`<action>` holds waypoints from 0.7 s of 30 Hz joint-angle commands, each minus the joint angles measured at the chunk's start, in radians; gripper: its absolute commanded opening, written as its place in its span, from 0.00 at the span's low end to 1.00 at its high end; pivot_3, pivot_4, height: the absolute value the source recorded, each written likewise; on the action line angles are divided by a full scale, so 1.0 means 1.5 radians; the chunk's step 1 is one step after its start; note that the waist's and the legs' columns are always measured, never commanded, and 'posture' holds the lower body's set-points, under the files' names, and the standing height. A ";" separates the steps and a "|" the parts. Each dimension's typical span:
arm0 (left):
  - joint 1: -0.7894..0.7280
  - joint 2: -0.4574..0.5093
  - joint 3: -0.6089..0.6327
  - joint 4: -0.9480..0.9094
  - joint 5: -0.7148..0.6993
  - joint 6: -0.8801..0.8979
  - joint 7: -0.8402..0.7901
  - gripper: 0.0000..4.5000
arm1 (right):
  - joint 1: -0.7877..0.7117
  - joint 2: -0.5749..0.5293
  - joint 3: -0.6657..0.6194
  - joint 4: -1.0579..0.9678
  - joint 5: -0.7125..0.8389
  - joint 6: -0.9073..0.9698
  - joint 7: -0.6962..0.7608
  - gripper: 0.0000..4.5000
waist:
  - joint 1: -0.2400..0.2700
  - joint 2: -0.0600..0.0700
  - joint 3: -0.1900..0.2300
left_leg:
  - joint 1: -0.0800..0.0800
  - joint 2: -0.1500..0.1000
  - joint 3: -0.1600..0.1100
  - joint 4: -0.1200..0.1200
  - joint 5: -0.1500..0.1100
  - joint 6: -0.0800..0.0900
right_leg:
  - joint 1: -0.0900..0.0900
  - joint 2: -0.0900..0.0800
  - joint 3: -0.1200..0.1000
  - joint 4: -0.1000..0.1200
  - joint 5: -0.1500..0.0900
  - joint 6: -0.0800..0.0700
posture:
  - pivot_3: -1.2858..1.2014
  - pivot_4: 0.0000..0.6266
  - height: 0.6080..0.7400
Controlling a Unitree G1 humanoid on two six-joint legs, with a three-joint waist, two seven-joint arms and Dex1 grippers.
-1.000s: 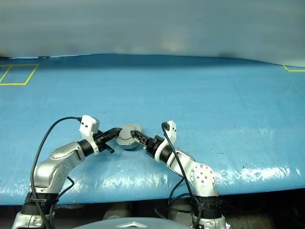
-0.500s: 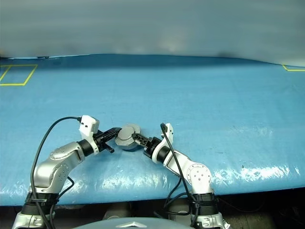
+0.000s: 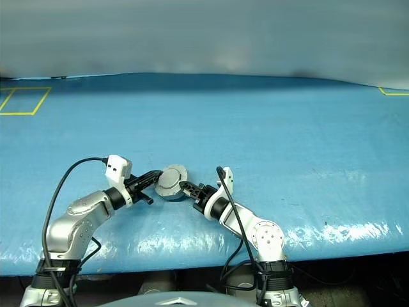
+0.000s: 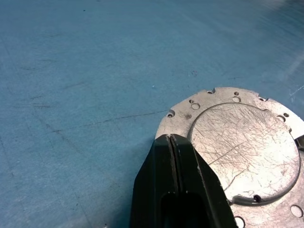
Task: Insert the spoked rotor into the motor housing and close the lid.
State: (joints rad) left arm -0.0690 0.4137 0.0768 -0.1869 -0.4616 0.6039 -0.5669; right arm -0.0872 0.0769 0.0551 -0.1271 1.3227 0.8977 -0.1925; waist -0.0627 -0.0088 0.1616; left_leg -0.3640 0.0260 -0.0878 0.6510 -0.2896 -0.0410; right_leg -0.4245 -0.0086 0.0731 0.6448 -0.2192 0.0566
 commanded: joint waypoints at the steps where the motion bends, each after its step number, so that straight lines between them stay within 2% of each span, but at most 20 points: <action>1: 0.004 -0.014 0.018 -0.011 -0.036 0.033 0.006 0.14 | 0.013 0.073 0.027 -0.014 0.014 -0.005 -0.005 0.25 | 0.000 0.000 0.000 | 0.000 0.000 0.000 0.000 0.000 0.000 | 0.000 0.000 0.000 0.000 0.000 0.000 | 0.52 0.24 1.00; 8: 0.002 -0.064 0.096 -0.036 -0.109 0.088 0.055 0.66 | 0.018 0.075 0.019 -0.026 0.034 -0.025 -0.011 0.25 | 0.000 0.000 0.000 | -0.002 0.000 0.000 0.000 0.000 0.000 | -0.001 0.000 0.000 0.000 0.000 0.000 | 0.52 0.24 1.00; 12: 0.004 -0.134 0.177 -0.046 -0.216 0.131 0.114 0.95 | 0.009 0.074 0.007 -0.040 0.052 -0.046 -0.017 0.25 | 0.001 0.000 0.000 | -0.004 0.000 -0.001 0.001 0.000 0.000 | -0.002 0.000 -0.001 0.000 0.001 -0.001 | 0.52 0.24 1.00; 13: 0.005 -0.155 0.197 -0.047 -0.253 0.143 0.134 1.00 | 0.005 0.073 0.002 -0.042 0.057 -0.052 -0.019 0.25 | 0.001 0.000 0.000 | -0.004 0.000 -0.001 0.002 0.000 0.000 | -0.002 0.000 -0.001 0.000 0.001 -0.001 | 0.52 0.24 1.00; 17: 0.022 -0.249 0.259 -0.055 -0.422 0.166 0.220 1.00 | -0.017 0.071 -0.018 -0.046 0.074 -0.081 -0.024 0.25 | 0.001 0.000 0.000 | -0.005 0.000 -0.001 0.003 0.000 0.001 | -0.002 0.000 -0.001 0.000 0.002 0.000 | 0.52 0.24 1.00; 21: 0.048 -0.315 0.277 -0.062 -0.555 0.159 0.296 1.00 | -0.039 0.066 -0.026 -0.049 0.079 -0.101 -0.023 0.25 | 0.001 -0.001 0.001 | -0.008 0.000 -0.002 0.007 -0.001 0.001 | -0.003 0.000 -0.001 0.000 0.002 0.002 | 0.52 0.24 1.00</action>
State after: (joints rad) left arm -0.0039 -0.0437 0.4806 -0.2354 -1.2017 0.8472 -0.1636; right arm -0.1041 0.0781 0.0166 -0.1346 1.3944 0.7686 -0.2484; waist -0.0613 -0.0099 0.1624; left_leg -0.3765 0.0252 -0.0901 0.6623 -0.2907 -0.0391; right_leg -0.4292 -0.0091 0.0713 0.6440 -0.2153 0.0593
